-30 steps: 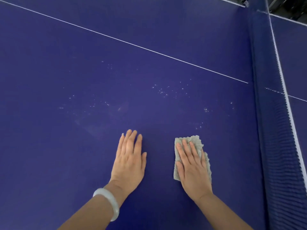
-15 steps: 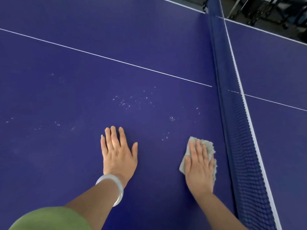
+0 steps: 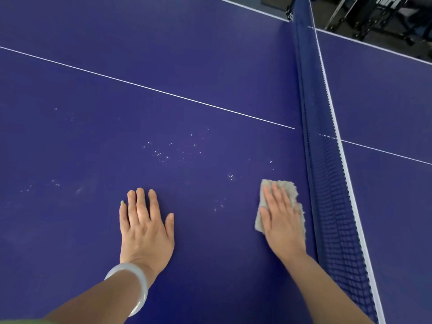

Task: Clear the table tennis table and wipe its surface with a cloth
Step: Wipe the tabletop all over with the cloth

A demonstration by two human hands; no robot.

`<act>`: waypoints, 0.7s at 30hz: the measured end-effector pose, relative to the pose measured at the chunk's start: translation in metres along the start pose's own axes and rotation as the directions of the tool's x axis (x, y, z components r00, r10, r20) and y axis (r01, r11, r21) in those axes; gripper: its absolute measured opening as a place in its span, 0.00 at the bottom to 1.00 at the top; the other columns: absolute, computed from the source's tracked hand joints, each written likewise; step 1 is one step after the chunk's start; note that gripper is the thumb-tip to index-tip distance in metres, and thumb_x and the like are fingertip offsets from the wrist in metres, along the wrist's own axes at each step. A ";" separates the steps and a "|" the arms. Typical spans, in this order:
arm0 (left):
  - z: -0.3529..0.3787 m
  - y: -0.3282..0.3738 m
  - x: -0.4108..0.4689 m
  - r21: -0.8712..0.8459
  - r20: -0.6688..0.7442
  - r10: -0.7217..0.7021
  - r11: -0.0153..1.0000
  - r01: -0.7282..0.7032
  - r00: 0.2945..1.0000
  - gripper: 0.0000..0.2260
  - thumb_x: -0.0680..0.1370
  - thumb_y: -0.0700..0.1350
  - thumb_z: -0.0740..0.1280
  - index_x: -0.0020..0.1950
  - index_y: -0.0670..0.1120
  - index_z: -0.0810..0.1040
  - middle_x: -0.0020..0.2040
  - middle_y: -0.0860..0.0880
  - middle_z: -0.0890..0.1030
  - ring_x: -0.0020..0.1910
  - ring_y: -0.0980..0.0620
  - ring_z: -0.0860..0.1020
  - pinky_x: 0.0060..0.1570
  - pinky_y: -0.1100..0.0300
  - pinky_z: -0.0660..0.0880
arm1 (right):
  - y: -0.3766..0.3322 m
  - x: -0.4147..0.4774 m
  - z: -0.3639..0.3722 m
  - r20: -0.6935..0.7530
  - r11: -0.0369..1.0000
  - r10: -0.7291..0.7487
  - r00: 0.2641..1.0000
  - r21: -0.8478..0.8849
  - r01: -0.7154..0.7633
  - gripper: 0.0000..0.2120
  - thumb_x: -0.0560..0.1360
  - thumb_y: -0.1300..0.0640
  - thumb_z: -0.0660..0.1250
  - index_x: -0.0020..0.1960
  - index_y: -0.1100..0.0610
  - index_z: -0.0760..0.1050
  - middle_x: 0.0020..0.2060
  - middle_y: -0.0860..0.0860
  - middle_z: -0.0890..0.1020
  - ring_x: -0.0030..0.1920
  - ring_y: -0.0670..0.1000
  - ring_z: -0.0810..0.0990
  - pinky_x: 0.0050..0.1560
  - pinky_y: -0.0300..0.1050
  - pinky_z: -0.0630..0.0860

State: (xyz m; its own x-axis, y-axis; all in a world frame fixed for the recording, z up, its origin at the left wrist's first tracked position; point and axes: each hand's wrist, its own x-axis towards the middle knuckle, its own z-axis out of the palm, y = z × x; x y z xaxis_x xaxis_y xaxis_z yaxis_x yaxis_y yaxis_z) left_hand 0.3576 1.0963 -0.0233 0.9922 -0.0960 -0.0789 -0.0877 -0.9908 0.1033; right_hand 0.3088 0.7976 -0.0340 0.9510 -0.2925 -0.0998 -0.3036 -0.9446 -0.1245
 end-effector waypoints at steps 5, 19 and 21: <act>-0.002 0.001 0.000 -0.005 -0.016 -0.004 1.000 0.004 1.000 0.32 0.80 0.56 0.43 0.76 0.36 0.61 0.76 0.34 0.61 0.77 0.36 0.56 0.76 0.40 0.52 | 0.036 0.068 -0.018 -0.029 0.968 0.244 0.969 0.069 -0.242 0.27 0.83 0.46 0.41 0.81 0.47 0.41 0.81 0.47 0.46 0.79 0.47 0.41 0.78 0.61 0.47; 0.004 0.002 0.001 0.052 -0.011 -0.024 0.998 0.025 1.000 0.31 0.81 0.56 0.45 0.76 0.37 0.62 0.76 0.36 0.63 0.77 0.38 0.58 0.75 0.41 0.54 | 0.028 0.144 -0.026 -0.055 1.000 0.006 0.998 -0.006 -0.006 0.27 0.83 0.48 0.48 0.80 0.54 0.51 0.79 0.53 0.57 0.78 0.55 0.55 0.73 0.62 0.60; 0.004 0.001 0.001 0.050 -0.020 -0.024 0.998 0.025 1.000 0.31 0.81 0.56 0.46 0.76 0.37 0.63 0.75 0.36 0.64 0.77 0.38 0.59 0.75 0.41 0.55 | 0.048 0.171 -0.034 -0.045 0.983 0.170 0.984 0.077 -0.167 0.27 0.83 0.46 0.45 0.81 0.52 0.48 0.80 0.51 0.54 0.80 0.52 0.48 0.76 0.63 0.51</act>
State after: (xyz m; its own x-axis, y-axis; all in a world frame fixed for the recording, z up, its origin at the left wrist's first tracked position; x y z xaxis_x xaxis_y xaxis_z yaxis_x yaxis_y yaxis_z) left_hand 0.3577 1.0945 -0.0272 0.9956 -0.0707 -0.0615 -0.0676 -0.9964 0.0514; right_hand 0.4591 0.6966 -0.0233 0.8870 -0.4555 -0.0755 -0.4614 -0.8683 -0.1820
